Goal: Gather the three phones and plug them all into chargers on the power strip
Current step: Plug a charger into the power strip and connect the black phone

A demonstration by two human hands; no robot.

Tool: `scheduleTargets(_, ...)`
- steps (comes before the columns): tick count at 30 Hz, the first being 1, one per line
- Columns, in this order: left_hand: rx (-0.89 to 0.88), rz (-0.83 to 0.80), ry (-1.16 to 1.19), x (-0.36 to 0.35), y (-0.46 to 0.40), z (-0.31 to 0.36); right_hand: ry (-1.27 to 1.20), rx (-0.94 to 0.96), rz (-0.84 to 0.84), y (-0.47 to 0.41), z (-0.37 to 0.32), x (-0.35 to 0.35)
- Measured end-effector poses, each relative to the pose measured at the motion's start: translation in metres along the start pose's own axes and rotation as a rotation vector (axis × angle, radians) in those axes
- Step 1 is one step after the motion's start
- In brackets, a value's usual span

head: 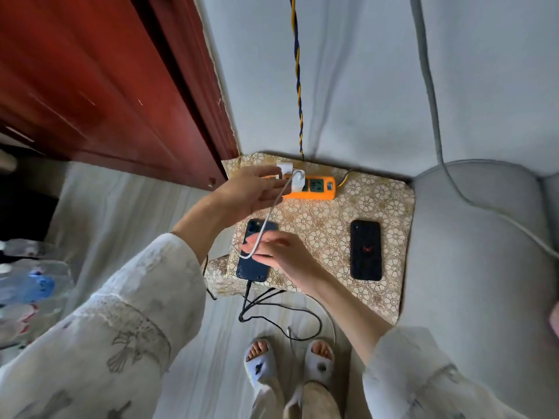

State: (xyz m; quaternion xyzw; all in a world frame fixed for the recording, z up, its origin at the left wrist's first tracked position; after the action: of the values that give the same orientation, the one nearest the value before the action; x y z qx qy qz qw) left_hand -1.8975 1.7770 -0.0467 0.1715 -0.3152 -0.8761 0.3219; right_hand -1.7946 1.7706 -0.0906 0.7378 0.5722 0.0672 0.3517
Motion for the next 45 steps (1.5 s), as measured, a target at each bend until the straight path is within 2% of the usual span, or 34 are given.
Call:
scheduleTargets(3,-0.026,0.062,-0.294,0.014,0.010,-0.022,-0.079,0.016,0.051,0.020,-0.007,0.015)
scheduleTargets(5,-0.032,0.010,-0.553,0.011,0.029,-0.051,-0.137,0.054,0.047,0.030,-0.026,0.021)
scheduleTargets(7,0.014,-0.113,-0.802,0.001,0.049,-0.089,-0.215,0.096,0.030,0.038,-0.055,0.025)
scheduleTargets(9,-0.031,-0.054,-0.940,0.003,0.065,-0.101,-0.281,0.108,0.010,0.047,-0.081,0.027)
scheduleTargets(11,-0.126,0.146,-0.927,0.010,0.078,-0.077,-0.245,0.118,0.039,0.059,-0.097,0.031)
scheduleTargets(13,-0.211,0.264,-0.840,0.012,0.091,-0.041,-0.076,0.117,0.096,0.074,-0.101,0.034)
scheduleTargets(15,-0.272,0.289,-0.773,0.009,0.104,-0.006,0.104,0.084,0.118,0.090,-0.093,0.031)
scheduleTargets(21,-0.325,0.281,-0.810,0.004,0.133,0.044,0.468,-0.007,-0.011,0.105,-0.066,-0.008)
scheduleTargets(27,-0.361,0.337,-0.669,0.027,0.152,0.044,0.715,0.101,-0.056,0.068,-0.057,-0.053)
scheduleTargets(32,-0.421,0.348,-0.565,0.046,0.158,0.034,0.708,0.237,0.045,0.042,-0.043,-0.079)
scheduleTargets(35,-0.467,0.373,-0.520,0.067,0.154,0.020,0.580,0.223,0.138,0.032,-0.037,-0.076)
scheduleTargets(39,-0.302,0.501,-0.546,0.114,0.130,-0.038,0.263,0.204,0.231,0.033,-0.034,-0.060)
scheduleTargets(40,-0.240,0.489,-0.590,0.121,0.121,-0.057,0.243,0.216,0.235,0.032,-0.037,-0.057)
scheduleTargets(42,-0.153,0.354,-0.701,0.116,0.097,-0.092,0.237,0.229,0.216,0.029,-0.041,-0.054)
scheduleTargets(45,-0.165,0.127,-0.783,0.091,0.058,-0.121,0.192,0.222,0.192,0.014,-0.044,-0.053)
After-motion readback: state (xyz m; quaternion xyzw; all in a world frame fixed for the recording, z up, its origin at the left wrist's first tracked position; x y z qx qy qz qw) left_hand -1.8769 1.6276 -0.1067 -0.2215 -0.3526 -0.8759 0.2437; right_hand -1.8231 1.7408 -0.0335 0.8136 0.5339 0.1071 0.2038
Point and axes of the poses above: each hand's wrist, its own y-axis away from the middle knuckle, its own x-axis out of the back of the hand, z = x × y, the point moved 9 cm from there along -y, towards the middle knuckle, and after that the axes turned 5 degrees about -y, right-handed, at the moved point
